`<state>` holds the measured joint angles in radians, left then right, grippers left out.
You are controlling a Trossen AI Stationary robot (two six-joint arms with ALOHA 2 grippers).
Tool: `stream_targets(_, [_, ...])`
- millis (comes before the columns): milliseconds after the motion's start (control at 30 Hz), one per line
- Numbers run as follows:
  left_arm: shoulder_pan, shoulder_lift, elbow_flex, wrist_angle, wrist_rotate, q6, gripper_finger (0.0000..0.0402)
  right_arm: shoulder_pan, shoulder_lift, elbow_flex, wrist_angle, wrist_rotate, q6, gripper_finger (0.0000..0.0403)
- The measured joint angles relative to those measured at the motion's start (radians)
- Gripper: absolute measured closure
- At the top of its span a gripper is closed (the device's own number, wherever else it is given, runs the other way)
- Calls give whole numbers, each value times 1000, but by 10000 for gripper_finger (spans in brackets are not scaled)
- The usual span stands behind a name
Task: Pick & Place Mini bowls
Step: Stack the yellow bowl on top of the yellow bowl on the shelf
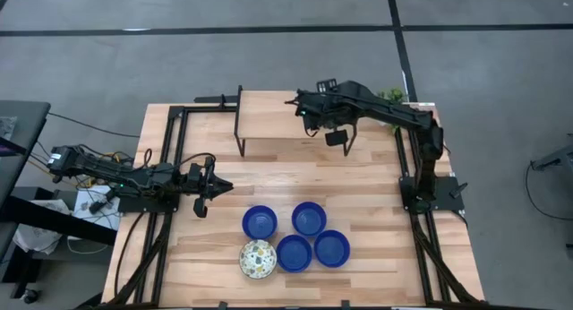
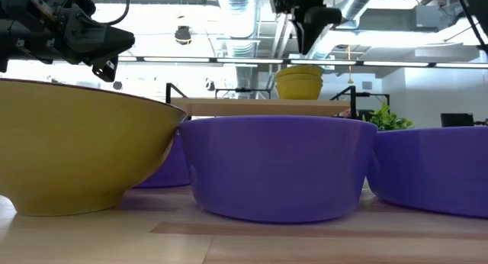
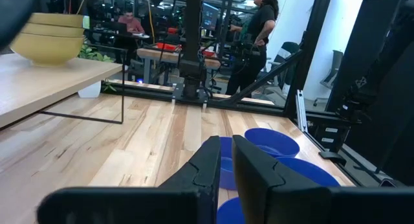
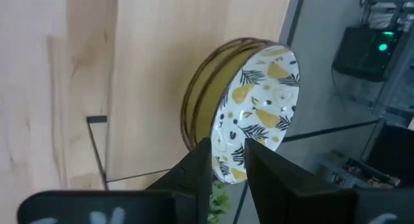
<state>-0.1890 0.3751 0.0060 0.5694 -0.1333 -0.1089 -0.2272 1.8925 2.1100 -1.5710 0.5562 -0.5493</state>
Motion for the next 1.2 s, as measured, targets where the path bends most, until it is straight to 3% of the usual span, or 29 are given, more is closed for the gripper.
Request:
stream_targets(333, [0,0,0,0,0,0,363,88,-91,56,2,-66,66,319])
stream_targets(800, [0,0,0,115,0,-6,362,116,-307,57,8,-504,325,332])
stream_targets(967, [0,0,0,176,0,-8,363,116,-372,56,9,-574,356,333])
stream_targets(1067, [0,0,0,202,1,-50,362,116,-420,14,39,-598,358,333])
stream_targets(1200, [0,8,16,209,3,-98,363,116,-519,-156,161,-652,359,333])
